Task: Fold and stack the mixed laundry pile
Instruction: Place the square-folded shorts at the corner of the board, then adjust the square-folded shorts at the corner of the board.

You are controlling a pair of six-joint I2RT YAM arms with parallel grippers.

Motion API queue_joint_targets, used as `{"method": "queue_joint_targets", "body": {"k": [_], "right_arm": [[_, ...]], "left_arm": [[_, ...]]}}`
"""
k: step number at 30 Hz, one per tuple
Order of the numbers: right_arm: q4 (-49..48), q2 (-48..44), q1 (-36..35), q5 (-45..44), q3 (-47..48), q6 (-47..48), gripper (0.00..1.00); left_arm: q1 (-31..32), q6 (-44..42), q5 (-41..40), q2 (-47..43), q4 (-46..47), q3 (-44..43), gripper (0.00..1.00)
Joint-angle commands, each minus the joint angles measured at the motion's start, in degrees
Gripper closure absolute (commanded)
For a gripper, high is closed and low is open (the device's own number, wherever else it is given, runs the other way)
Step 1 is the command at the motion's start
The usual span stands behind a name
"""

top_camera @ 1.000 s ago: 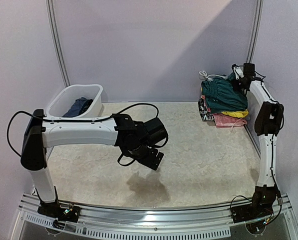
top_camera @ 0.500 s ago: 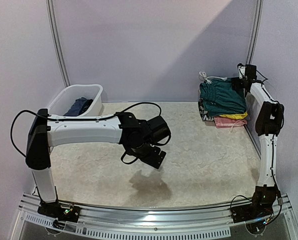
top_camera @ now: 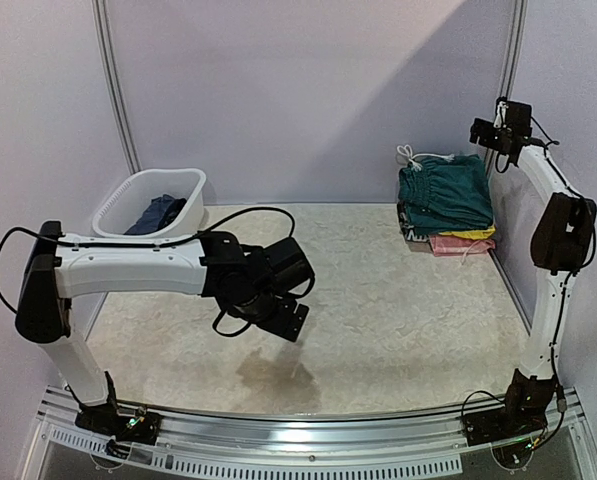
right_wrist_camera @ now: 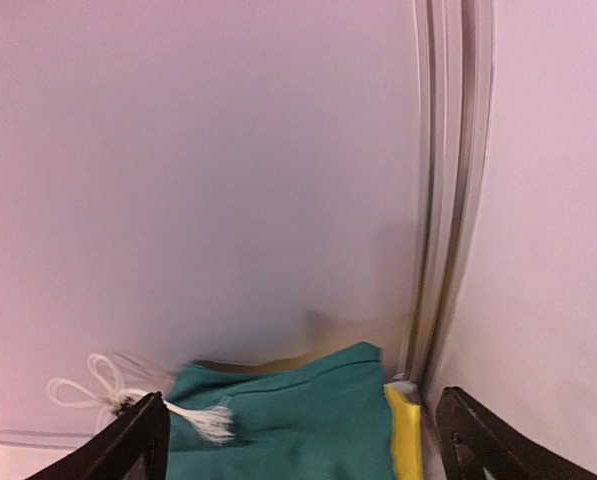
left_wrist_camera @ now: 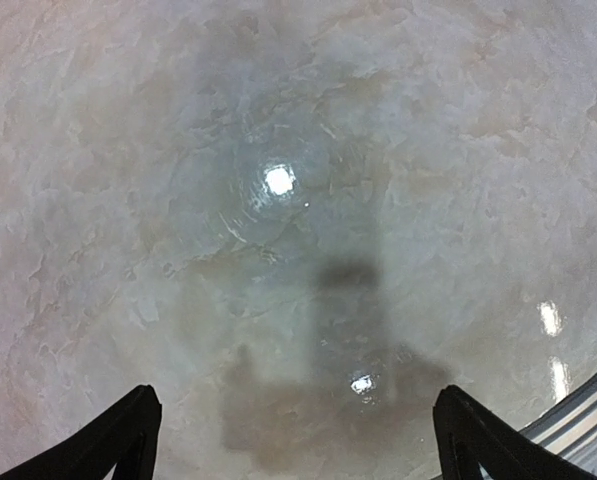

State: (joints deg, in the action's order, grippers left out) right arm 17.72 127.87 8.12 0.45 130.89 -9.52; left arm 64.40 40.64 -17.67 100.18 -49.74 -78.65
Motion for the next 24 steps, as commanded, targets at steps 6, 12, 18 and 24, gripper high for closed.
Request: {"method": "queue_joint_targets", "body": {"k": [6, 12, 18, 24], "right_arm": [[-2.60, -0.55, -0.74, 9.49, -5.67, -10.23, 0.27], [-3.99, 6.40, -0.46, 9.10, -0.17, -9.58, 0.34], [-5.34, 16.37, 1.08, 10.02, 8.26, -12.66, 0.34], [-9.53, 24.79, 1.73, 11.39, 13.35, -13.86, 0.34]], "left_arm": [[0.46, 1.10, -1.44, -1.96, 1.30, 1.57, 0.03], [0.13, -0.41, -0.19, 0.61, 0.69, -0.17, 0.03], [-1.16, -1.88, 1.26, 3.62, -0.45, -2.86, 0.03], [-2.61, -3.08, 3.51, 7.30, -1.58, -5.53, 0.04]]}}
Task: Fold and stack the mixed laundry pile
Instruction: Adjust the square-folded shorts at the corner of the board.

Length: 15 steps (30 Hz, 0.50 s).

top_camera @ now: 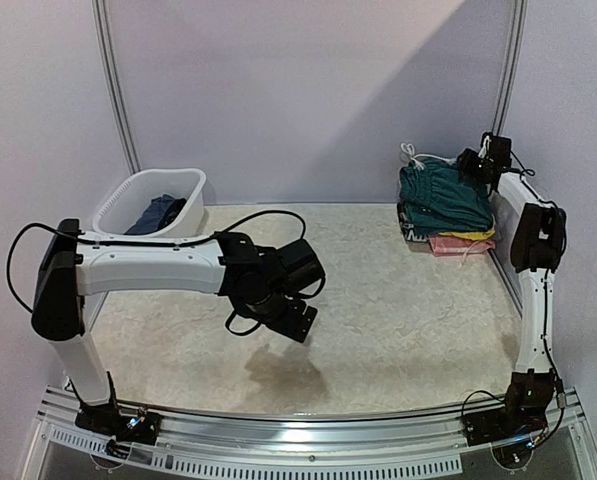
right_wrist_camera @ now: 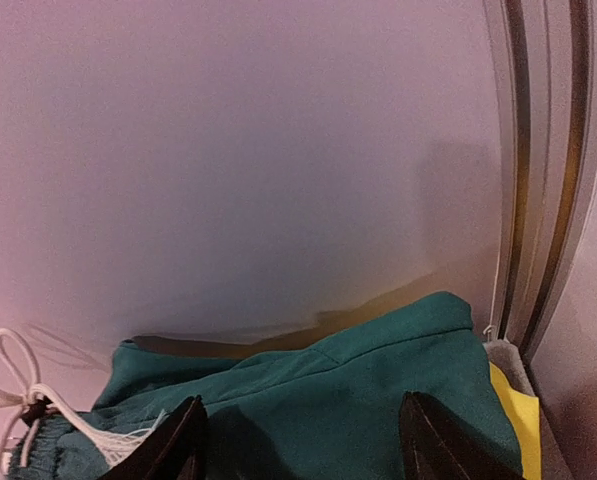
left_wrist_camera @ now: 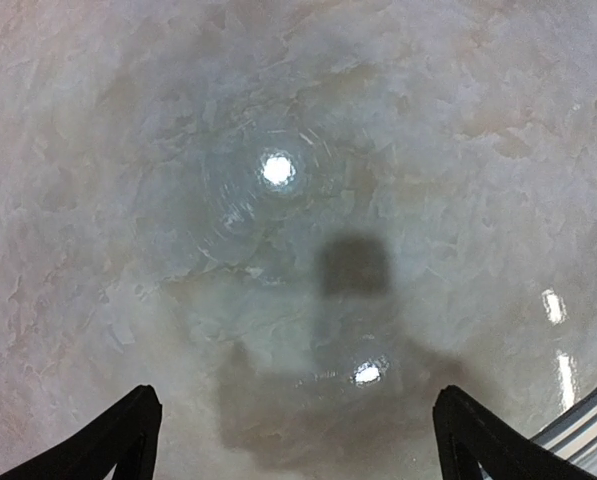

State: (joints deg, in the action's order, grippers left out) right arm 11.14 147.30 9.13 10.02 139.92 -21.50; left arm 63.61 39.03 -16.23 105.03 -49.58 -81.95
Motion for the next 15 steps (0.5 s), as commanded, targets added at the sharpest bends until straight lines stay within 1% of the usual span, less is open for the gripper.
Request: {"method": "queue_joint_targets", "body": {"k": [1, 4, 5, 12, 15], "right_arm": [[-3.71, 7.32, 0.98, 2.04, 5.03, -2.38, 0.34], [-6.29, 10.15, 1.76, 2.24, 5.35, -3.89, 0.33], [-6.75, 11.27, 2.06, 2.28, 5.44, -4.26, 0.31], [-9.01, 15.41, 3.15, 4.68, 8.08, -5.57, 0.13], [-9.38, 14.86, 3.13, 6.35, 8.48, -5.55, 0.05]], "left_arm": [[-2.09, -1.58, 2.41, 3.14, -1.82, -2.88, 0.04], [-2.80, -2.09, 3.07, 4.93, -2.54, -4.48, 0.04], [-3.01, -2.25, 3.27, 5.47, -2.72, -5.02, 0.04], [-4.02, -3.19, 3.49, 7.12, -3.64, -7.81, 0.04], [-4.01, -3.56, 3.07, 5.92, -3.84, -7.39, 0.05]]}}
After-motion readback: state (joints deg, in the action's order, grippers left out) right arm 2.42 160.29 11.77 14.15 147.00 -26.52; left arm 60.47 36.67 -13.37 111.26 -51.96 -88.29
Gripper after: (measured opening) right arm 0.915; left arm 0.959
